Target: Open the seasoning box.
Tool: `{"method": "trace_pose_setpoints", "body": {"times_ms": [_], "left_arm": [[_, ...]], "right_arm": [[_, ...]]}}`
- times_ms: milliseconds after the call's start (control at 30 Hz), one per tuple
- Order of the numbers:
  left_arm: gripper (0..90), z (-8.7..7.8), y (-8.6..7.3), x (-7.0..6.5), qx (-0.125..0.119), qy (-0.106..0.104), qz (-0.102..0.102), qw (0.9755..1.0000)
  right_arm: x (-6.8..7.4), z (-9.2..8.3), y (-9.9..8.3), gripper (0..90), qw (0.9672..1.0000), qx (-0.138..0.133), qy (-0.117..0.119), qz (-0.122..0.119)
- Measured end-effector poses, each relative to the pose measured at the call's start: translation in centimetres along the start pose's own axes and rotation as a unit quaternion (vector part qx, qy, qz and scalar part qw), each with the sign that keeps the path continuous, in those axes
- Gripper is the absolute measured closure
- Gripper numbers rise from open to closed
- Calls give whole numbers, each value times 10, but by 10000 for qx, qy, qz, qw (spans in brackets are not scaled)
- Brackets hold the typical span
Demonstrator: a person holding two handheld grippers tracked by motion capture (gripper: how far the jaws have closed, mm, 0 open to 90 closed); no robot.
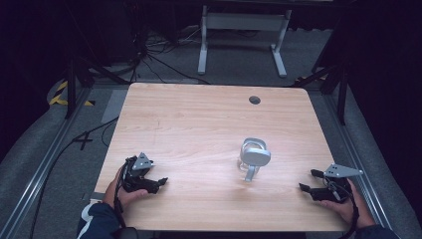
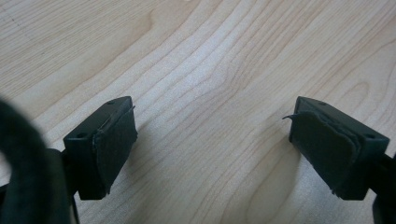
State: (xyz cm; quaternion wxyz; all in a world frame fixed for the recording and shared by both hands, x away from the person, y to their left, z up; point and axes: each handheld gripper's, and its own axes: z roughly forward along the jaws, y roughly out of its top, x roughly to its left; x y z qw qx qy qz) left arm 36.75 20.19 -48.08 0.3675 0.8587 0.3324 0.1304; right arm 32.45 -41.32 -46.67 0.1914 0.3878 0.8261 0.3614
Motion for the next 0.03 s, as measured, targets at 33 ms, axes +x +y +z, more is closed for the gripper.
{"method": "trace_pose_setpoints", "body": {"times_ms": [33], "left_arm": [[150, 0, 0, 0, 0, 0, 0, 10000]], "right_arm": [[0, 0, 0, 230, 10000, -2, -3, -6]]}}
